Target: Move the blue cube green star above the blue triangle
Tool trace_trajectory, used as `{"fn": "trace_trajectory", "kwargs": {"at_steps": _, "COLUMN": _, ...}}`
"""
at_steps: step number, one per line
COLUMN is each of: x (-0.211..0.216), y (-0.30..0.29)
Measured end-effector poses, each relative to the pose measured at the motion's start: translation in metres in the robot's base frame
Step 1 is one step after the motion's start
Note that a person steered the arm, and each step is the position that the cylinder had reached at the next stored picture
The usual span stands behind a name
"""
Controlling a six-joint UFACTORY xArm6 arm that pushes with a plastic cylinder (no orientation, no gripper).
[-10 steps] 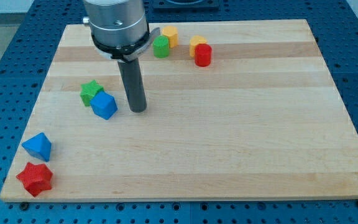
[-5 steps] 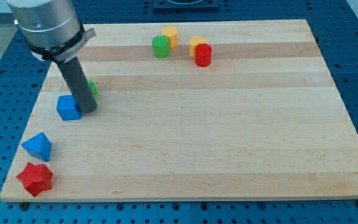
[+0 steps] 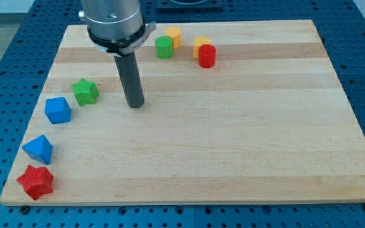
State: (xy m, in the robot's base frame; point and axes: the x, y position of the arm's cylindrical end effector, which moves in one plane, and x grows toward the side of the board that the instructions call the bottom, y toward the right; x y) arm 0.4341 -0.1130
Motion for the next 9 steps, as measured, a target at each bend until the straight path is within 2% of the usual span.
{"fn": "trace_trajectory", "kwargs": {"at_steps": 3, "x": -0.002, "y": -0.036}}
{"fn": "trace_trajectory", "kwargs": {"at_steps": 9, "x": -0.033, "y": -0.100}}
